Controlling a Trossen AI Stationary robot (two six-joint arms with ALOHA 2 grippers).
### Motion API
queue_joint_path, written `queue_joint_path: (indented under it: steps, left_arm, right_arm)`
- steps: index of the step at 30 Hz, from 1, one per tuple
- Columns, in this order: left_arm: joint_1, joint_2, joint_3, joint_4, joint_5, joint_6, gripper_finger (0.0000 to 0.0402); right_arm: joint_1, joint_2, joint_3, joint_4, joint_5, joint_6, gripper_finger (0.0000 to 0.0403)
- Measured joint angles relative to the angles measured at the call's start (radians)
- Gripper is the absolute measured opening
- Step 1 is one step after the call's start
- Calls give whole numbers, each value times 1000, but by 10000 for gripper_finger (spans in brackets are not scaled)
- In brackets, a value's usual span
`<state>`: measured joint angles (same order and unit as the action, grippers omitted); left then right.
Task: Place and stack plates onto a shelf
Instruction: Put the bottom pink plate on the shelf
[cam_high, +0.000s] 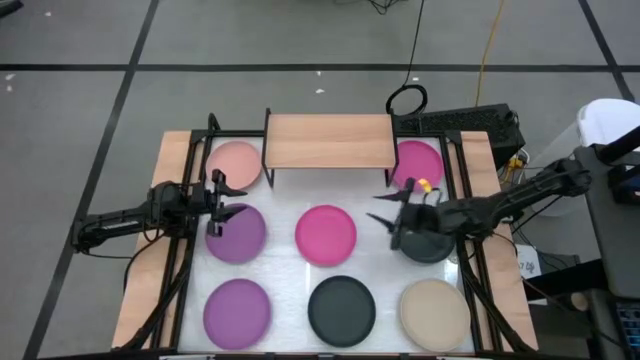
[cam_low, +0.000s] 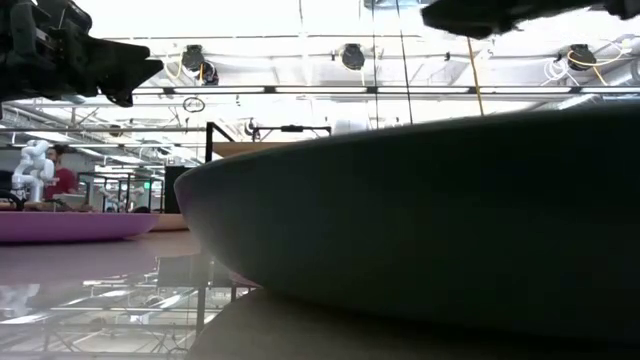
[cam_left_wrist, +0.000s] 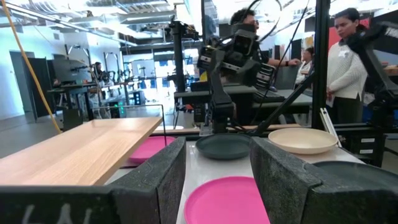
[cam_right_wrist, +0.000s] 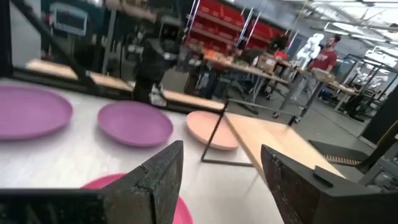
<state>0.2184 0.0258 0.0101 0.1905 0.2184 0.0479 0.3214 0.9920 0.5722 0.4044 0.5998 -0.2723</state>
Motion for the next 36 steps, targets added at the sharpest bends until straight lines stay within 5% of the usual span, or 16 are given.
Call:
queue_joint_path:
  steps: [6, 13, 24, 36]
  left_arm:
    - [0, 0, 0, 0, 0, 0, 184]
    - [0, 0, 0, 0, 0, 0, 184]
    - [0, 0, 0, 0, 0, 0, 184]
    - [0, 0, 0, 0, 0, 0, 184]
  right_arm:
    - [-2, 192, 136, -23, -19, 21, 196]
    - [-58, 316, 328, -321, -296, 208, 196]
    - [-60, 454, 333, -94, -445, 254, 196]
    - [-80, 543, 333, -66, -391, 245, 196]
